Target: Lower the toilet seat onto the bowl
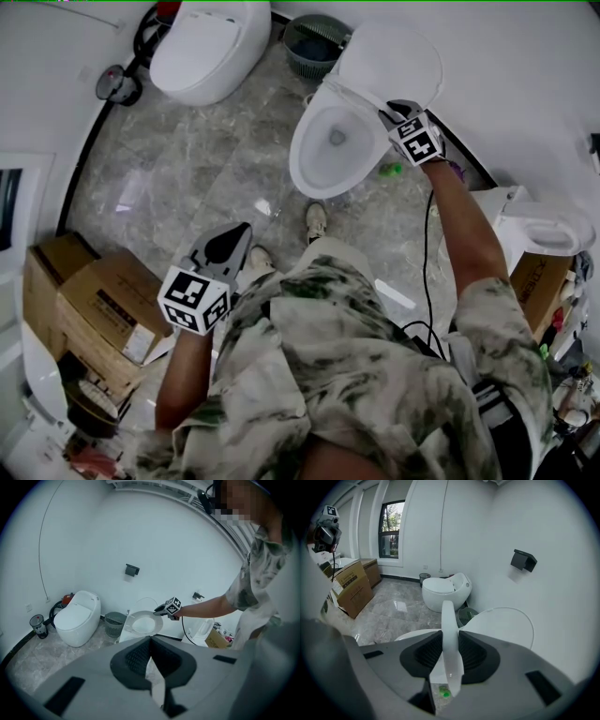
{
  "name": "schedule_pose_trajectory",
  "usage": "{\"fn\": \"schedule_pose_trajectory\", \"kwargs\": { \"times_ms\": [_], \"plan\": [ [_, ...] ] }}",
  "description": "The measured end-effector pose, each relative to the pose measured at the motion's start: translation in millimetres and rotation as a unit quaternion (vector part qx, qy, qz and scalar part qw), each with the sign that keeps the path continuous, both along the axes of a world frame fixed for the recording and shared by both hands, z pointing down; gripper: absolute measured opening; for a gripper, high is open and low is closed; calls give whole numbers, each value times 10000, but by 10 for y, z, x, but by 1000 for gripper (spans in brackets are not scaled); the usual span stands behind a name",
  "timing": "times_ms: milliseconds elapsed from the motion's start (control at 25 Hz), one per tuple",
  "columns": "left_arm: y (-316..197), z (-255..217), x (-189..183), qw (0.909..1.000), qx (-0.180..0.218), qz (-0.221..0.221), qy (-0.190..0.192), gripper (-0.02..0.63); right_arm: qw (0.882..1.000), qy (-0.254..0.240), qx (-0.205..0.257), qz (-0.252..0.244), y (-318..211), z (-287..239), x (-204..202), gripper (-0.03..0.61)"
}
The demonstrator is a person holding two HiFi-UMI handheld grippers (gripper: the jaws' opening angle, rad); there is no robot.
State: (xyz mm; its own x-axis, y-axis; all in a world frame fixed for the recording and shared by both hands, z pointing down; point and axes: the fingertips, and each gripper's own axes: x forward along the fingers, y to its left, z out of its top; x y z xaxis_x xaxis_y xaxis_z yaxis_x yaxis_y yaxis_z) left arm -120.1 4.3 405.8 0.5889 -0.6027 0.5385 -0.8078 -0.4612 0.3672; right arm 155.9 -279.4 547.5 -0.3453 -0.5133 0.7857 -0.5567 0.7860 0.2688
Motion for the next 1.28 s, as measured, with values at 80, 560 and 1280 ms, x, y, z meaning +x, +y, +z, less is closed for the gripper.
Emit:
{"fn": "schedule_pose_trajectory", "kwargs": {
  "times_ms": [80, 560, 1280],
  "plan": [
    [21, 13, -4, 10000, -17, 22, 0, 23, 10000, 16, -15, -26, 50, 27, -27, 125],
    [123, 58, -15, 9999, -71, 114, 35, 23, 9997, 74, -128, -178, 367, 200, -201, 130],
    [251, 184, -111, 9993, -228, 280, 76, 23, 9990, 232, -207, -309, 725, 469, -425, 138]
  ]
}}
